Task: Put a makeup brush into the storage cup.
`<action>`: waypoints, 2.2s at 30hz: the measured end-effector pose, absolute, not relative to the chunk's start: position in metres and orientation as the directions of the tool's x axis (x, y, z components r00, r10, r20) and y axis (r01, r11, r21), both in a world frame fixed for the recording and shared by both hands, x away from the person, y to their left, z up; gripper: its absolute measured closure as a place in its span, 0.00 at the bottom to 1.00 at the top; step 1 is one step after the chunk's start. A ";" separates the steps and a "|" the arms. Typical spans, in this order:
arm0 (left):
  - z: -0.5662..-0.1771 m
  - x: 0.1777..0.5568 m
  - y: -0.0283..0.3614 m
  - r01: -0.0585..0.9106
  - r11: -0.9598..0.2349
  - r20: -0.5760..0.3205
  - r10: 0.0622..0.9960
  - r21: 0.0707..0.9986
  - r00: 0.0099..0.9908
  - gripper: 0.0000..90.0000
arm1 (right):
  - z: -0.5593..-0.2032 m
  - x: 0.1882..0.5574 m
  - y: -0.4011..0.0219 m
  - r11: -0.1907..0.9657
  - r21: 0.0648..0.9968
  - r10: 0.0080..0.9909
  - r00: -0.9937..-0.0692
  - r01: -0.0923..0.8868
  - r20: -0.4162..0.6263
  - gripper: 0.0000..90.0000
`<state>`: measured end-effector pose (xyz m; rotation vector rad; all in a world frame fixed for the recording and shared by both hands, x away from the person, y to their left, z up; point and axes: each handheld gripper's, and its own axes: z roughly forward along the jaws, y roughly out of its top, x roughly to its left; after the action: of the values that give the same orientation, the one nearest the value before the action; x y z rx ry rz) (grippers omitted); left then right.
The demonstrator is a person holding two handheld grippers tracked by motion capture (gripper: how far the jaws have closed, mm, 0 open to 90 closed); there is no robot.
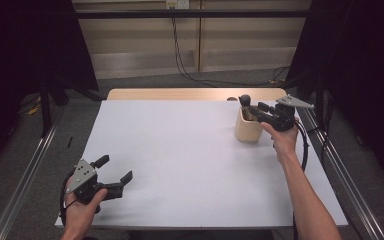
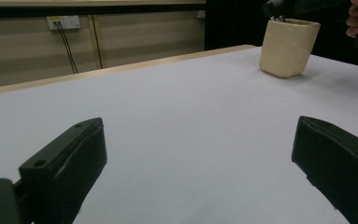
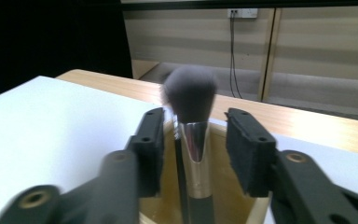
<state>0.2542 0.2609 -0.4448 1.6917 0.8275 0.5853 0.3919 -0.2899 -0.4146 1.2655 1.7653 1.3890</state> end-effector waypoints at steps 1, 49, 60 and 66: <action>-0.445 0.254 0.261 0.227 -0.145 -0.033 0.774 0.963 0.633 0.03 | -0.414 0.392 -0.290 0.018 0.943 0.907 -0.402 0.332 0.124 0.58; -0.445 0.257 0.259 0.228 -0.133 -0.044 0.771 0.965 0.635 0.03 | -0.417 0.337 -0.288 0.044 0.949 0.914 -0.397 0.313 0.088 0.02; -0.443 0.255 0.261 0.221 -0.127 -0.044 0.771 0.967 0.635 0.03 | -0.419 0.316 -0.283 0.029 0.951 0.918 -0.384 0.307 0.096 0.02; -0.443 0.254 0.262 0.223 -0.124 -0.047 0.773 0.967 0.633 0.03 | -0.425 0.302 -0.281 0.041 0.948 0.917 -0.389 0.317 0.091 0.01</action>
<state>0.2542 0.2621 -0.4433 1.6697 0.8278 0.5769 0.3016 -0.2813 -0.4251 1.2465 1.7545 1.3595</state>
